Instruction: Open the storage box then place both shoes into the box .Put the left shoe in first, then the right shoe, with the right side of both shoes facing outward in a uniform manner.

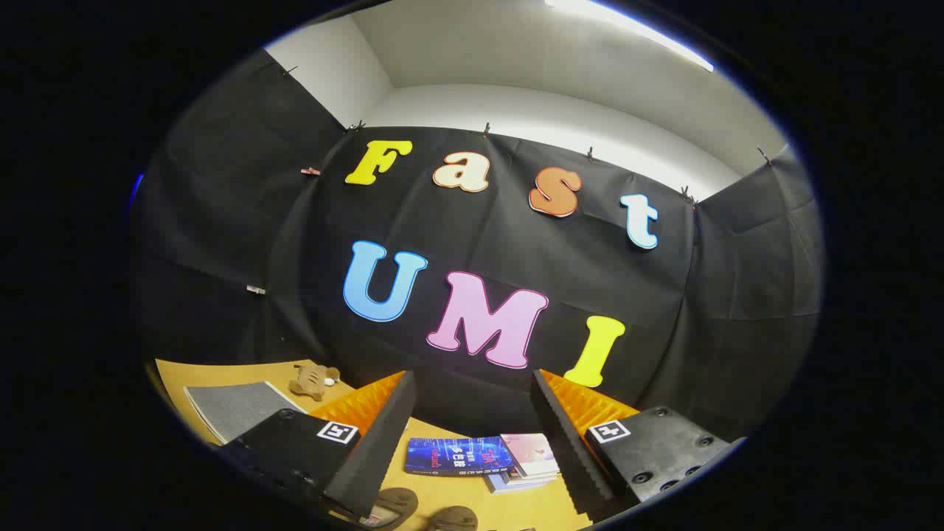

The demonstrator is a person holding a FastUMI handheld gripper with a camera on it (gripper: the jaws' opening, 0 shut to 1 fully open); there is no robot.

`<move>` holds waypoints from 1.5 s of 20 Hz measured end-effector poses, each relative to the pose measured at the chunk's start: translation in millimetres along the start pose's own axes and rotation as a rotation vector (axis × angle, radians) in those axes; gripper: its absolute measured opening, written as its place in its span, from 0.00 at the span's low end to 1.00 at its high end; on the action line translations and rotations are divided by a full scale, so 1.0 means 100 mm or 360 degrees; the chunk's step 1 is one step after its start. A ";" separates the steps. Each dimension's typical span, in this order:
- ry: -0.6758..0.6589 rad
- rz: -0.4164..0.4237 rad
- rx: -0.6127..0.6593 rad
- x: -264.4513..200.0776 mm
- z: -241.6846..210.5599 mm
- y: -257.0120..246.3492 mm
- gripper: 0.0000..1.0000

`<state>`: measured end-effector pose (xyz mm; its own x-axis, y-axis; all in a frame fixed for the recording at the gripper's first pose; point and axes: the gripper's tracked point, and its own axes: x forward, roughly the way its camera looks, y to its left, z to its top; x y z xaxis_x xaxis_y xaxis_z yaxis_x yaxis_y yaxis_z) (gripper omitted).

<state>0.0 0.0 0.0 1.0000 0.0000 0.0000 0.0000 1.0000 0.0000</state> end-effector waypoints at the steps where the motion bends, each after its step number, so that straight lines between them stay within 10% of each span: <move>1: 0.0004 0.0002 -0.0006 0.00 0.00 0.00 0.97; 30: 0.0346 -0.0130 -0.0005 0.10 -0.60 -0.16 0.97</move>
<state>9.9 -16.1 -60.4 0.9731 -0.0810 -0.2156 0.0804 0.9967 -0.0117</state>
